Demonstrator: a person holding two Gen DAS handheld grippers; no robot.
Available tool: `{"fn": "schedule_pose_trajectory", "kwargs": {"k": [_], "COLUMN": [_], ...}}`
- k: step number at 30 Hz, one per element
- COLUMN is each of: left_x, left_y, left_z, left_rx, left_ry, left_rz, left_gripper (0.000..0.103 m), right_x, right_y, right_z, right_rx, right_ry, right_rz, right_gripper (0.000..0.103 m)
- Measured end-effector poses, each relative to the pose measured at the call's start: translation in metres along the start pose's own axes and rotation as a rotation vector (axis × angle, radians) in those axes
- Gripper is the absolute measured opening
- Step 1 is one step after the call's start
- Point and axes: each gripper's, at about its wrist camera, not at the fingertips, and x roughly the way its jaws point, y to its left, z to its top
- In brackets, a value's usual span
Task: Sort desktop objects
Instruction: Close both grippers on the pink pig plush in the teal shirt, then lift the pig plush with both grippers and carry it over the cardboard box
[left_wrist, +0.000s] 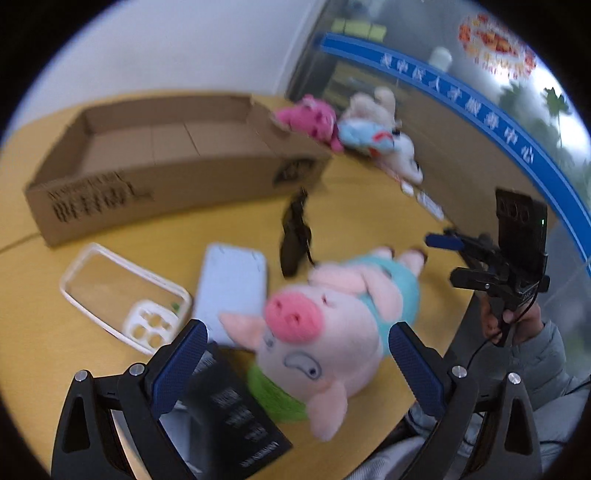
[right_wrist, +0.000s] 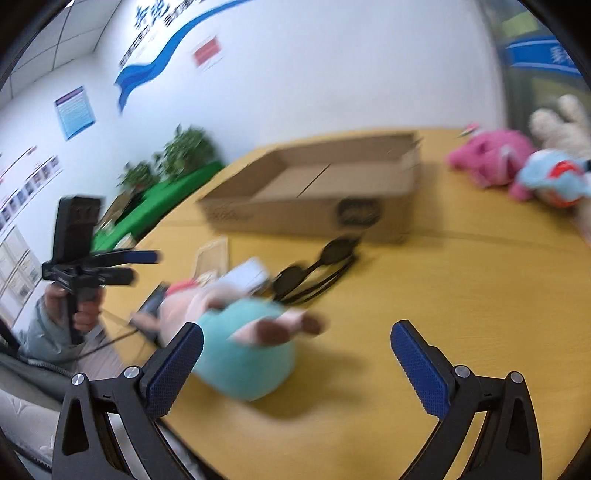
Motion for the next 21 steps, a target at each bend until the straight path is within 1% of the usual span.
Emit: {"fn": "schedule_pose_trajectory", "kwargs": {"k": [1, 3, 4, 5, 6, 7, 9, 10, 12, 13, 15, 17, 19, 20, 21], "left_x": [0.011, 0.02, 0.022, 0.023, 0.024, 0.024, 0.026, 0.025, 0.021, 0.022, 0.027, 0.033, 0.035, 0.036, 0.037], "left_y": [0.001, 0.005, 0.005, 0.003, 0.002, 0.002, 0.003, 0.003, 0.002, 0.001, -0.005, -0.011, -0.015, -0.014, -0.013], "left_z": [-0.004, -0.015, -0.019, -0.02, -0.02, -0.021, -0.024, -0.024, -0.022, -0.018, -0.014, -0.008, -0.006, -0.005, -0.003], "left_rx": [-0.014, -0.042, -0.037, -0.024, -0.024, -0.032, -0.035, -0.035, -0.032, -0.032, -0.023, -0.01, -0.006, -0.009, -0.017], "left_ry": [0.039, 0.086, 0.075, 0.068, 0.084, 0.09, 0.088, 0.09, 0.092, 0.095, 0.099, 0.103, 0.103, 0.104, 0.102], "left_rz": [-0.01, -0.033, -0.039, -0.038, -0.05, -0.064, -0.065, -0.067, -0.069, -0.072, -0.081, -0.091, -0.086, -0.08, -0.085], "left_gripper": [0.098, 0.097, 0.097, 0.094, 0.083, 0.081, 0.081, 0.081, 0.08, 0.079, 0.077, 0.075, 0.073, 0.071, 0.069], "right_x": [0.015, 0.039, 0.051, 0.06, 0.069, 0.07, 0.064, 0.061, 0.05, 0.045, 0.041, 0.052, 0.064, 0.073, 0.077], "right_y": [0.004, 0.008, 0.012, 0.018, 0.026, 0.035, 0.051, 0.051, 0.037, 0.03, 0.019, 0.02, 0.023, 0.028, 0.032], "right_z": [-0.005, -0.012, -0.015, -0.019, -0.022, -0.026, -0.036, -0.038, -0.041, -0.041, -0.041, -0.036, -0.035, -0.035, -0.033], "right_rx": [-0.001, 0.012, 0.022, 0.024, 0.013, -0.009, -0.089, -0.091, -0.017, 0.015, 0.051, 0.04, 0.031, 0.024, 0.007], "right_ry": [0.033, 0.083, 0.104, 0.121, 0.137, 0.145, 0.148, 0.146, 0.118, 0.101, 0.077, 0.083, 0.104, 0.12, 0.119], "right_rz": [0.006, 0.032, 0.066, 0.108, 0.156, 0.172, 0.131, 0.129, 0.157, 0.156, 0.115, 0.092, 0.112, 0.102, 0.073], "right_gripper": [0.103, 0.103, 0.103, 0.103, 0.103, 0.103, 0.103, 0.103, 0.103, 0.103, 0.103, 0.103, 0.102, 0.103, 0.103]}}
